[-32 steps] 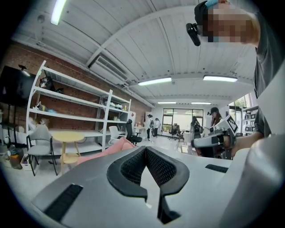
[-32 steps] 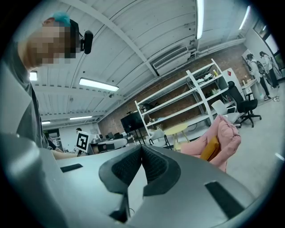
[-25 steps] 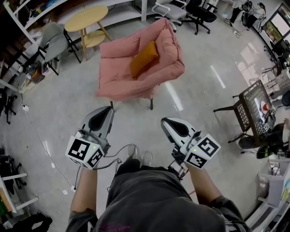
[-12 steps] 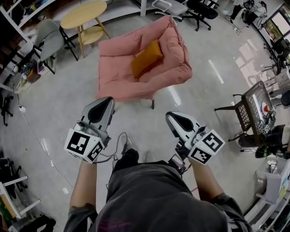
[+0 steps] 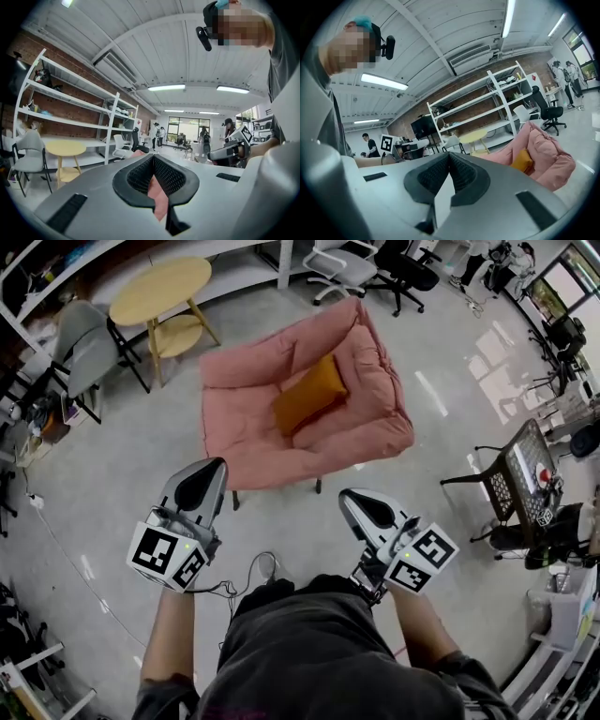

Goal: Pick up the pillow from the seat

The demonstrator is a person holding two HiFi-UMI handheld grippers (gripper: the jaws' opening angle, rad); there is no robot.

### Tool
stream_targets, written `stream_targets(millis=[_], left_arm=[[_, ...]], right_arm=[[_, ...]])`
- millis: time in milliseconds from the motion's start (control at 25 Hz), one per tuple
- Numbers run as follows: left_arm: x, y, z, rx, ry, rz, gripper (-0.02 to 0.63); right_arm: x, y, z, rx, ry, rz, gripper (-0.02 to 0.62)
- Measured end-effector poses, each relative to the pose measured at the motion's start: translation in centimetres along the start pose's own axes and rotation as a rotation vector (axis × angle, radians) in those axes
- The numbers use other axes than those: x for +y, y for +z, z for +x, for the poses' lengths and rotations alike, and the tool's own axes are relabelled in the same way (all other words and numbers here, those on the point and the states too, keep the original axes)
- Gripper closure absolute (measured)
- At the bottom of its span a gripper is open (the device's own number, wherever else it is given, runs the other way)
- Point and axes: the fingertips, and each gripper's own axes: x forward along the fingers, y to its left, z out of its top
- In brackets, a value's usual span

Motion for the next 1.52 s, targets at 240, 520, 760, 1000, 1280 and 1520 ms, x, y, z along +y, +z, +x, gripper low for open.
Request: stream_targets(millis=[240, 520, 760, 1000, 1280, 1520], left_arm=[[3.2, -0.3, 2.5, 0.012, -0.030, -0.002, 0.595], [6.1, -0.2, 7.7, 0.028, -0.027, -0.007, 0.595], [10.8, 1.1, 13.3, 0.036, 0.057, -0.001, 0.595], [15.7, 3.0, 20.0, 0.070, 0.140, 0.045, 0.595], [19.2, 2.0, 26.2, 0.126, 0.157, 0.065, 0.595], [19.6, -3.0, 32.2, 0.184, 0.056, 0.012, 0.595]], right_arm=[[-1.5, 0.5, 3.1, 0.009, -0.021, 0.007, 0.588], [-6.6, 2.4, 5.4, 0.003, -0.039, 0.020, 0.588], [-12.9, 3.4, 9.9, 0.045, 0.036, 0.042, 0.588], [-20.2, 5.1, 14.5, 0.079, 0.107, 0.087, 0.588], [-26.7, 5.4, 17.1, 0.105, 0.111, 0.130, 0.588], [-29.8, 3.7, 18.1, 0.145, 0.082, 0.167, 0.588]])
